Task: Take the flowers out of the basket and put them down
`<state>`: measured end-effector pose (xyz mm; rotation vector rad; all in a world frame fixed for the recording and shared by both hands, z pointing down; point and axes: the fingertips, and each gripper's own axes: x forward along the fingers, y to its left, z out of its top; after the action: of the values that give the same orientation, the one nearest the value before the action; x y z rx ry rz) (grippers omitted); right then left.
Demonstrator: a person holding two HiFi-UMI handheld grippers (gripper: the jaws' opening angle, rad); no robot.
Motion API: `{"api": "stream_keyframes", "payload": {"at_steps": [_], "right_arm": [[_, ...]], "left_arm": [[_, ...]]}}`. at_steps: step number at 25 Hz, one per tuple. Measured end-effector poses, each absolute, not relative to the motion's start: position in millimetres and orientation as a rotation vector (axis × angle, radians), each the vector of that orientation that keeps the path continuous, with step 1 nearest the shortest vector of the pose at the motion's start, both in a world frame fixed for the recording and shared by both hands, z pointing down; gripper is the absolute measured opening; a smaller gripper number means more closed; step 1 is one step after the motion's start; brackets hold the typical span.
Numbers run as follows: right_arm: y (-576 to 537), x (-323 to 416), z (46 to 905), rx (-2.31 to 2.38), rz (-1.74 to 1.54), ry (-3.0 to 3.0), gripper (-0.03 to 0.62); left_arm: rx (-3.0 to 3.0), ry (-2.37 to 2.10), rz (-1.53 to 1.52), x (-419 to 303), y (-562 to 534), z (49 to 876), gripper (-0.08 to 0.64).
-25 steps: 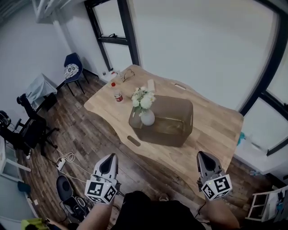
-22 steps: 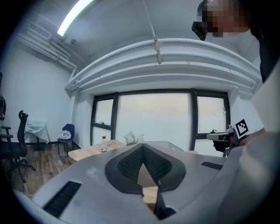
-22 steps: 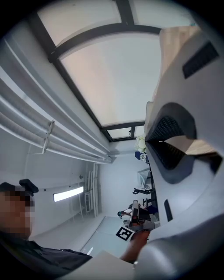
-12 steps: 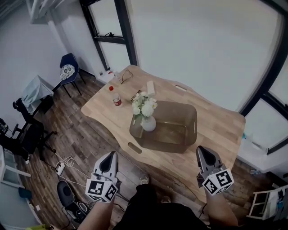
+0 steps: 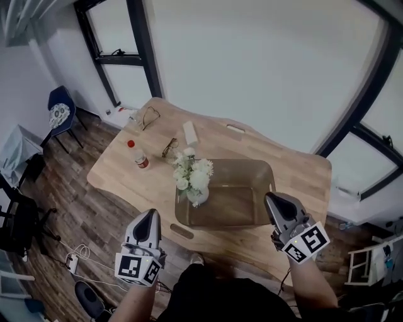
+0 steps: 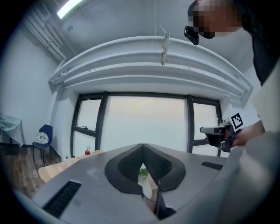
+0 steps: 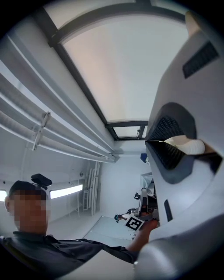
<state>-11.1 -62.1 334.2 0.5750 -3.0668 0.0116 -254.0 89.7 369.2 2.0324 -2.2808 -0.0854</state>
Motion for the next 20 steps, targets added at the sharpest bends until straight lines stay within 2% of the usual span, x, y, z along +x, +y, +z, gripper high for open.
{"api": "stream_keyframes", "payload": {"at_steps": [9,15,20], "right_arm": [[-115,-95,317,0.559,-0.087,-3.038,0.023],[-135,-121,351,0.579,-0.003,-2.985,0.023],[-140,-147,398,0.388,-0.011,-2.978,0.023]], "left_arm": [[2.193,-2.177,0.059,-312,22,381,0.005],[2.24,-2.115,0.069,-331,-8,395,0.005],[2.265,-2.087,0.097,-333,-30,407,0.005]]}}
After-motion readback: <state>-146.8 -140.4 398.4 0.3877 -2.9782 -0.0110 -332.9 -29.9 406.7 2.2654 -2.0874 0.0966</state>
